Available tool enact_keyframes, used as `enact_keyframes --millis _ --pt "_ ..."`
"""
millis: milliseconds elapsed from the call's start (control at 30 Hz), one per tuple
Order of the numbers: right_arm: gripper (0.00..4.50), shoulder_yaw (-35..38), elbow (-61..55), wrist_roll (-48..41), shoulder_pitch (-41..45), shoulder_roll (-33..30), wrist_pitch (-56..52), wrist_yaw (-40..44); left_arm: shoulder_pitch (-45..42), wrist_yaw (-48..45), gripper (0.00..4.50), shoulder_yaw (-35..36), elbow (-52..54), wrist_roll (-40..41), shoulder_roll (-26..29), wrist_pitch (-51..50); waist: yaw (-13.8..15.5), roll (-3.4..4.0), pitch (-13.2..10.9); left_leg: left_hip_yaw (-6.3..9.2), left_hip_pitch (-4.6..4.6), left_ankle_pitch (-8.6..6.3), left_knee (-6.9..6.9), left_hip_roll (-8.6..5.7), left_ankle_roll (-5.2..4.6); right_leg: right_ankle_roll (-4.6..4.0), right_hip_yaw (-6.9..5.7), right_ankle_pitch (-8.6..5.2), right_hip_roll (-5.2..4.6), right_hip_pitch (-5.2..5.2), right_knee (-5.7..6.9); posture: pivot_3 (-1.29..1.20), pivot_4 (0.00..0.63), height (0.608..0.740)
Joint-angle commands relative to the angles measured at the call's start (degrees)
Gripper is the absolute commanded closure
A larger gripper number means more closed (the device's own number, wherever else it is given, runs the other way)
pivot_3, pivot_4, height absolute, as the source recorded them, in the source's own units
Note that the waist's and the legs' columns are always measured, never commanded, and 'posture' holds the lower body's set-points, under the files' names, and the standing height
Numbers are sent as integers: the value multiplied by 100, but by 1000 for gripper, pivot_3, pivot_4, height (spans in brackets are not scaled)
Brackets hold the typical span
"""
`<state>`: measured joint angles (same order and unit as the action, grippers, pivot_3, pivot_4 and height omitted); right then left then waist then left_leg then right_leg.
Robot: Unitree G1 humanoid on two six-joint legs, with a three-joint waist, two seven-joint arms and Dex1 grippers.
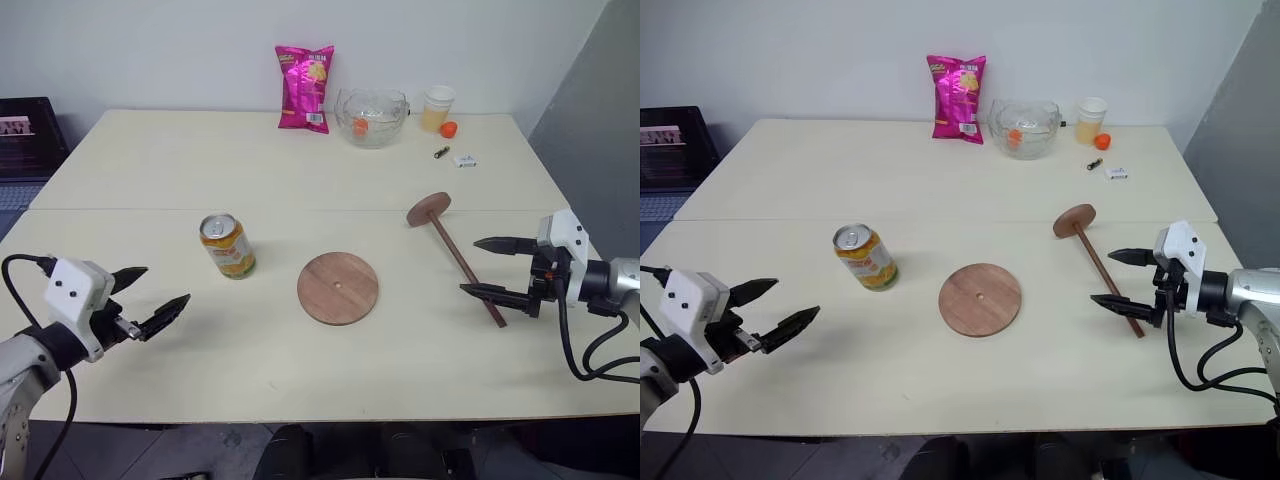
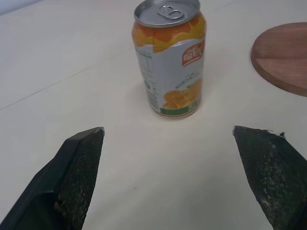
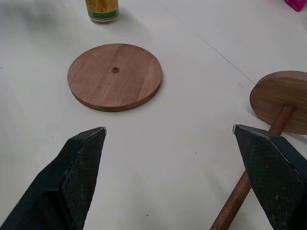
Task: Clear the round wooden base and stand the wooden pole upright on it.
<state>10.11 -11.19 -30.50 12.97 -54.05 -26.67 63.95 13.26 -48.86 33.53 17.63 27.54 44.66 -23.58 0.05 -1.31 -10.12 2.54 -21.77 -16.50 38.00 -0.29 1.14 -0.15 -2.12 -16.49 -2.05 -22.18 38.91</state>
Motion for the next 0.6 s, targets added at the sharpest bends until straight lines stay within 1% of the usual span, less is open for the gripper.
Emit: enact_keyframes --millis 33,200,367,500,600 --pt "55 179 -261 -241 94 0 -102 35 -55 -35 0 176 31 63 38 178 1 0 0 0 0 0 0 0 0 0 0 0 0 0 0 0 150 740" --pt "55 112 -646 -654 247 179 -455 -85 -398 150 0 7 -215 -55 -21 346 3 0 0 2 1 0 0 0 0 0 -1 0 0 0 1 0 150 740" --pt "55 -176 -1186 -890 425 490 -738 -332 -838 212 0 -321 -524 -56 -75 364 0 0 0 2 1 0 0 0 0 0 -2 0 0 0 2 0 150 740" --pt "55 -694 -1582 -832 529 901 -747 -525 -1616 163 0 -986 -1201 -319 -110 546 2 -6 3 4 0 0 1 -1 0 1 -4 1 0 1 3 0 150 740" --pt "55 -786 -1701 -913 587 1050 -823 -625 -2037 47 0 -1313 -1568 -376 -136 621 2 -6 2 9 -2 0 4 -3 0 1 -9 1 1 0 5 0 150 740"
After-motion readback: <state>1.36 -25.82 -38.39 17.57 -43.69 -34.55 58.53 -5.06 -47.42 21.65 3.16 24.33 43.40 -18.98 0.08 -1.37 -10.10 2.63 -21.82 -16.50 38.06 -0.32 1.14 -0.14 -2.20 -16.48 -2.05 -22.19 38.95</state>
